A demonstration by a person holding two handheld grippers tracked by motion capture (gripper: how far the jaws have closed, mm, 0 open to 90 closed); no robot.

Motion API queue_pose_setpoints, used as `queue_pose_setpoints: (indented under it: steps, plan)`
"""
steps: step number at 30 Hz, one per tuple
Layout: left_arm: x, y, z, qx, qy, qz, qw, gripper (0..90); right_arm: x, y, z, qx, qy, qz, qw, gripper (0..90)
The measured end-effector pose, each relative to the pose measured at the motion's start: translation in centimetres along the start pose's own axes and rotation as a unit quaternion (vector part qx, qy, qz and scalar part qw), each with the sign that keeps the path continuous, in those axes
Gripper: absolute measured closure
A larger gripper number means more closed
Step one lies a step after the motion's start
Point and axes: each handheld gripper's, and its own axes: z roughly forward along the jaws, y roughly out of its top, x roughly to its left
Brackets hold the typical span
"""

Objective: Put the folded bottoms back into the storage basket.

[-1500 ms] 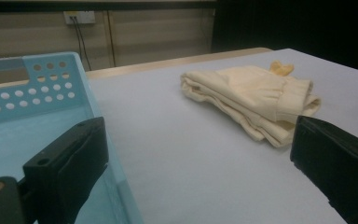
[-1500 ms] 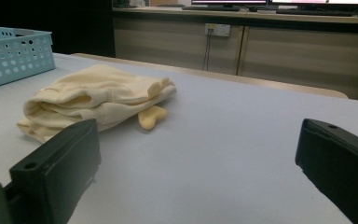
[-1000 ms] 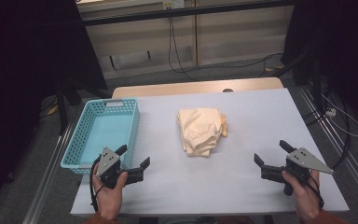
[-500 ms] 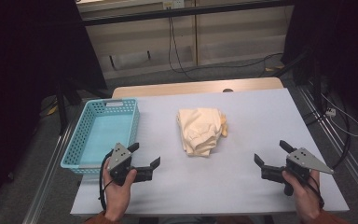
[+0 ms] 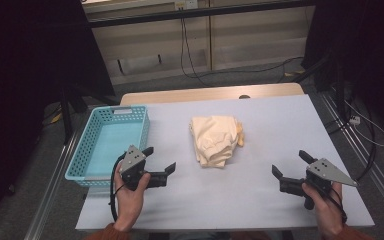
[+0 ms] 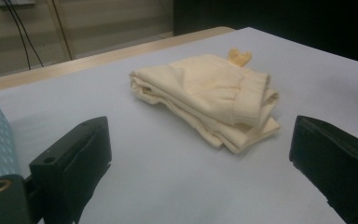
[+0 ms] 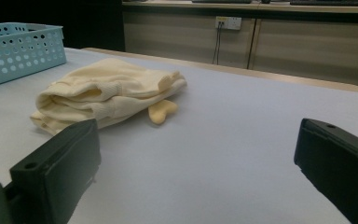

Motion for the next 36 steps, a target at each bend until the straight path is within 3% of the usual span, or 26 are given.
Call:
queue_pose_setpoints:
  steps: [4,11,15,22,25,33,34,35,36]
  plan:
    - [0.0,0.0,1.1,0.014,-0.005,0.004,0.9999,5.6,0.1,0.0,0.1,0.003,0.004,0.002,1.0,0.4]
    - [0.2,0.5,1.9,0.011,-0.009,-0.001,0.9999,5.6,0.3,0.1,0.3,0.002,0.008,-0.001,1.0,0.4]
    - [0.4,1.3,2.2,0.019,-0.011,0.006,0.9997,5.6,0.2,0.1,0.4,0.004,0.007,0.004,1.0,0.4]
    - [0.2,2.6,3.4,0.012,-0.016,0.009,0.9997,5.6,0.2,0.1,0.4,0.004,0.008,0.002,1.0,0.4]
    - [0.3,3.0,4.1,0.013,-0.014,0.002,0.9998,5.5,0.2,0.1,0.4,0.004,0.009,0.004,0.9999,0.4]
    - [0.8,3.5,5.3,0.023,0.017,0.004,0.9996,4.1,0.2,0.1,0.6,0.005,0.014,0.001,0.9999,0.4]
    - [0.9,3.6,5.4,0.024,0.025,0.004,0.9994,4.5,0.2,0.1,0.6,0.006,0.014,0.0,0.9999,0.4]
    - [1.1,3.6,5.7,0.015,0.047,0.008,0.9987,4.4,0.2,0.1,0.6,0.005,0.014,0.001,0.9999,0.4]
    - [1.3,3.7,5.8,0.013,0.045,0.003,0.9989,4.5,0.2,0.1,0.6,0.006,0.014,0.0,0.9999,0.4]
